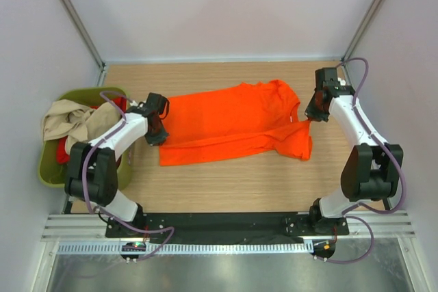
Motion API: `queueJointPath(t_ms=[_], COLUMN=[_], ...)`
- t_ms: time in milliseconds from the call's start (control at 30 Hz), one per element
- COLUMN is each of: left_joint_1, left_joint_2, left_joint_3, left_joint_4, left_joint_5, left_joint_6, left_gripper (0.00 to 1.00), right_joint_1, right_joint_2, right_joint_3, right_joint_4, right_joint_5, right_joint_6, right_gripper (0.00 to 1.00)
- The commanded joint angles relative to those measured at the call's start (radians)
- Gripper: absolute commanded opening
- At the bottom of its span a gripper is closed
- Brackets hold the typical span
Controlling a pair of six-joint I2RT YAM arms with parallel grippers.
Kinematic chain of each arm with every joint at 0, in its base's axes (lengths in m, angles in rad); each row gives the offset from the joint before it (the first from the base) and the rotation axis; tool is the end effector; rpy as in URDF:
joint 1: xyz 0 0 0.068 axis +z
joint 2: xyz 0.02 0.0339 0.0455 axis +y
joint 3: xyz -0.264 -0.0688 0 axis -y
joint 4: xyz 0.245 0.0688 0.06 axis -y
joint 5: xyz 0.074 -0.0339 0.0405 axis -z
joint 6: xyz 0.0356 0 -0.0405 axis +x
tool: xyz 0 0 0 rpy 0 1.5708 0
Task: Fold and stack the t-shirts
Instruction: Fold the tshirt
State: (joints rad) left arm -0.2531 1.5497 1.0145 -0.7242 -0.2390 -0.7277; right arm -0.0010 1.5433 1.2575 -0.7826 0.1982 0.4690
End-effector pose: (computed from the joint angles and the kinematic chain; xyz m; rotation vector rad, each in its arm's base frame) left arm 0.2819 -0.0642 0.2007 -0.6980 2.6653 0.0881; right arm 0.3172 -0.0073 0.2704 0.6717 2.5199 -0.0970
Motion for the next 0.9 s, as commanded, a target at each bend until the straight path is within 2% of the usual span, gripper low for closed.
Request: queueJointPath(t_ms=[0, 233, 367, 433, 467, 567, 667, 767, 867], left_joint_1=[-0.009, -0.011, -0.012, -0.017, -0.037, -0.096, -0.155, -0.201, -0.232], left_joint_2=[0.039, 0.079, 0.079, 0.052, 0.034, -0.037, -0.097, -0.122, -0.090], left_joint_3=[0.062, 0.127, 0.176, 0.191, 0.190, 0.158, 0.069, -0.010, -0.096], left_joint_4=[-0.026, -0.063, -0.112, -0.124, -0.129, -0.124, -0.071, -0.002, 0.055], left_joint_5=[-0.071, -0.124, -0.163, -0.178, -0.195, -0.191, -0.084, -0.025, 0.010], left_joint_6=[-0.013, -0.010, -0.007, 0.001, 0.005, 0.007, -0.010, -0.038, -0.067], left_gripper=[0.07, 0.14, 0.34, 0.39, 0.46, 0.51, 0.51, 0.50, 0.49], right_joint_1=[0.001, 0.030, 0.030, 0.032, 0.030, 0.029, 0.022, -0.019, -0.066], right_joint_2=[-0.009, 0.064, 0.133, 0.162, 0.187, 0.169, 0.114, 0.048, 0.000], right_joint_3=[0.045, 0.100, 0.164, 0.230, 0.256, 0.286, 0.224, 0.157, 0.080], right_joint_4=[0.031, 0.060, 0.037, 0.002, -0.068, -0.188, -0.234, -0.260, -0.248], right_joint_5=[-0.022, -0.063, -0.051, -0.043, -0.020, 0.076, 0.119, 0.141, 0.129], right_joint_6=[-0.021, -0.021, -0.023, -0.032, -0.026, 0.065, 0.152, 0.204, 0.221], right_gripper=[0.01, 0.01, 0.03, 0.13, 0.18, 0.37, 0.43, 0.53, 0.53])
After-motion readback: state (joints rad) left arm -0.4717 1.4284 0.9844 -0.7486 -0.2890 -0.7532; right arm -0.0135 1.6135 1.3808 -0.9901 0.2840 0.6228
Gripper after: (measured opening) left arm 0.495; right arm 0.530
